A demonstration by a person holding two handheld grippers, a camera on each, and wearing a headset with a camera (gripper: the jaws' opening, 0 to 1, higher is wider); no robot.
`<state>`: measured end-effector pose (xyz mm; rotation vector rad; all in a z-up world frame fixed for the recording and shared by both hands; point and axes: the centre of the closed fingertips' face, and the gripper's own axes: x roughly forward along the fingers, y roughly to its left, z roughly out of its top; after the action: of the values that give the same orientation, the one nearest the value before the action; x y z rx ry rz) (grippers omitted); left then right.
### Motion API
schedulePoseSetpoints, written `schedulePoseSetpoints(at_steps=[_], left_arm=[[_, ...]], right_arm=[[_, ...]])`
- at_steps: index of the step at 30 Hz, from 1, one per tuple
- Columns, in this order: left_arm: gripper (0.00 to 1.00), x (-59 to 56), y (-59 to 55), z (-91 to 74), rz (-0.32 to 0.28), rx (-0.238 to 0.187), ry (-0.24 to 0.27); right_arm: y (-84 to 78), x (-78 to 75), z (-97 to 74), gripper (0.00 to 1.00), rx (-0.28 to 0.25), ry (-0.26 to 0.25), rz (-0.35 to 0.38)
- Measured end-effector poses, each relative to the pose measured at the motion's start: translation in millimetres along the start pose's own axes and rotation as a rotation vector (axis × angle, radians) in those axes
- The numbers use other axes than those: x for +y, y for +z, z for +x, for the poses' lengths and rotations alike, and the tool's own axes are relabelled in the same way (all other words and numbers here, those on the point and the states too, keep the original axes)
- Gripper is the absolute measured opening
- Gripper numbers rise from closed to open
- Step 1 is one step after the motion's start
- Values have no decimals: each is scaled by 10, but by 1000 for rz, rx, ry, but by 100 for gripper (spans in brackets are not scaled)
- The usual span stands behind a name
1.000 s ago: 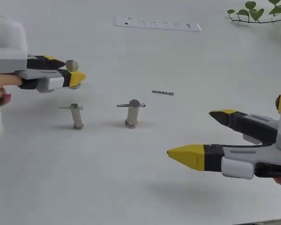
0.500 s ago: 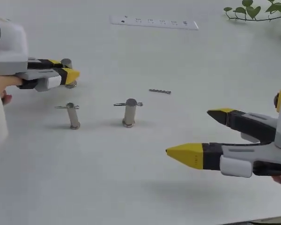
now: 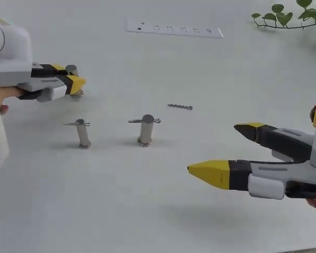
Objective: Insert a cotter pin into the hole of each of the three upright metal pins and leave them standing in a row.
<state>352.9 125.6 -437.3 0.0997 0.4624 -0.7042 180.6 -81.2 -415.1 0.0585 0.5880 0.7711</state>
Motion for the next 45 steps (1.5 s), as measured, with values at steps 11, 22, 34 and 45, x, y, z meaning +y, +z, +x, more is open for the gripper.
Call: schedulePoseSetpoints(at_steps=[11, 22, 34, 45], left_arm=[[9, 47, 218, -187, 5, -3, 24], [9, -287, 385, -343, -2, -26, 16], [9, -676, 568, -483, 18, -71, -28], [9, -1099, 632, -630, 26, -96, -113]], right_arm=[[147, -35, -60, 94, -41, -10, -19], [262, -18, -106, 94, -80, -6, -32], [260, 23, -85, 94, -81, 9, -43], [252, 11, -86, 94, -81, 8, -39]])
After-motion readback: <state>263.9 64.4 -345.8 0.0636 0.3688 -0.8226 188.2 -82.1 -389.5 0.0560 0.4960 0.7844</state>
